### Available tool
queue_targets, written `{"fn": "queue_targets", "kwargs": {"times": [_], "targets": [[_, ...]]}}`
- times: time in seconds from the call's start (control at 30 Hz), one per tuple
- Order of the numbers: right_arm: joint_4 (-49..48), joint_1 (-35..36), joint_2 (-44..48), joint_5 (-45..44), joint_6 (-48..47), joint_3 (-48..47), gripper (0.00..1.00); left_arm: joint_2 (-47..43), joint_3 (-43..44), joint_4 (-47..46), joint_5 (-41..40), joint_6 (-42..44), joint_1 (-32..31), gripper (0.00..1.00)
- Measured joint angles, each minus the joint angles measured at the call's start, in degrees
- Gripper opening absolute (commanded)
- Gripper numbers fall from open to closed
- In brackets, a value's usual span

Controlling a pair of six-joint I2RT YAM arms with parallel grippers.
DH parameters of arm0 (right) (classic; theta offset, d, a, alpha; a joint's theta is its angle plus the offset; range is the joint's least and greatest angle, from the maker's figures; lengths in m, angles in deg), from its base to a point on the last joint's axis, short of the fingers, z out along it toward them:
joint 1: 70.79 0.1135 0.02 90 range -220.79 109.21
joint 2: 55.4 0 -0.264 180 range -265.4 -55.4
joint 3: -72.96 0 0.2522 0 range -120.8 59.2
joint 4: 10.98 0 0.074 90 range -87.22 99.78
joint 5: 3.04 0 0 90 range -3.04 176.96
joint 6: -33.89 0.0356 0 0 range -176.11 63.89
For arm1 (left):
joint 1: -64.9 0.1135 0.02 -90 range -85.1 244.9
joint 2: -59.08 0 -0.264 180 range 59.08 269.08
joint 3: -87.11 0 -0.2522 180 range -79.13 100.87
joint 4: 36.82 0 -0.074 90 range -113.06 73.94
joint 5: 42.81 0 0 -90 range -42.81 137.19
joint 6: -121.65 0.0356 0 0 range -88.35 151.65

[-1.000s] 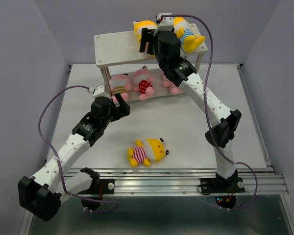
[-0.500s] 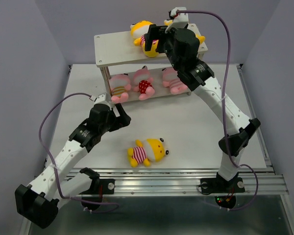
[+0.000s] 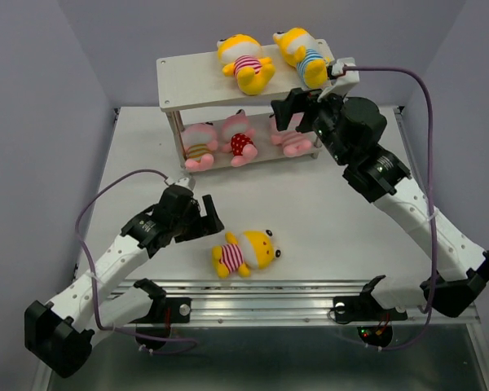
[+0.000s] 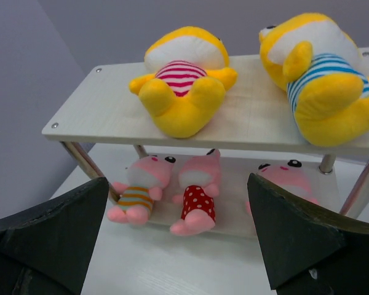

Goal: Place and organize the stuffed toys onto the shelf

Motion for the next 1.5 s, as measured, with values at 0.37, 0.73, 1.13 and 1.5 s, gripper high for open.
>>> {"fn": "queue_targets", "kwargs": {"times": [0.37, 0.73, 1.13, 1.5], "targets": [[-1.9, 0.0, 15.2, 2.4, 6.8, 24.5, 1.00, 6.3, -2.7, 0.9, 1.7, -1.7, -4.2, 0.83], [-3.2, 0.0, 18.6, 1.4, 8.3, 27.0, 1.00, 10.5, -4.4, 0.5, 2.8, -3.5, -9.2, 0.36], [-3.0, 0.0, 20.3, -2.1, 10.4, 33.4, 1.00, 10.9, -4.4, -2.3, 2.6, -4.9, -11.7, 0.00], [6.4, 0.0, 26.5, -25.2, 20.2, 43.8, 1.00, 4.2, 9.1, -6.0, 3.3, -0.9, -12.1, 0.00]]}}
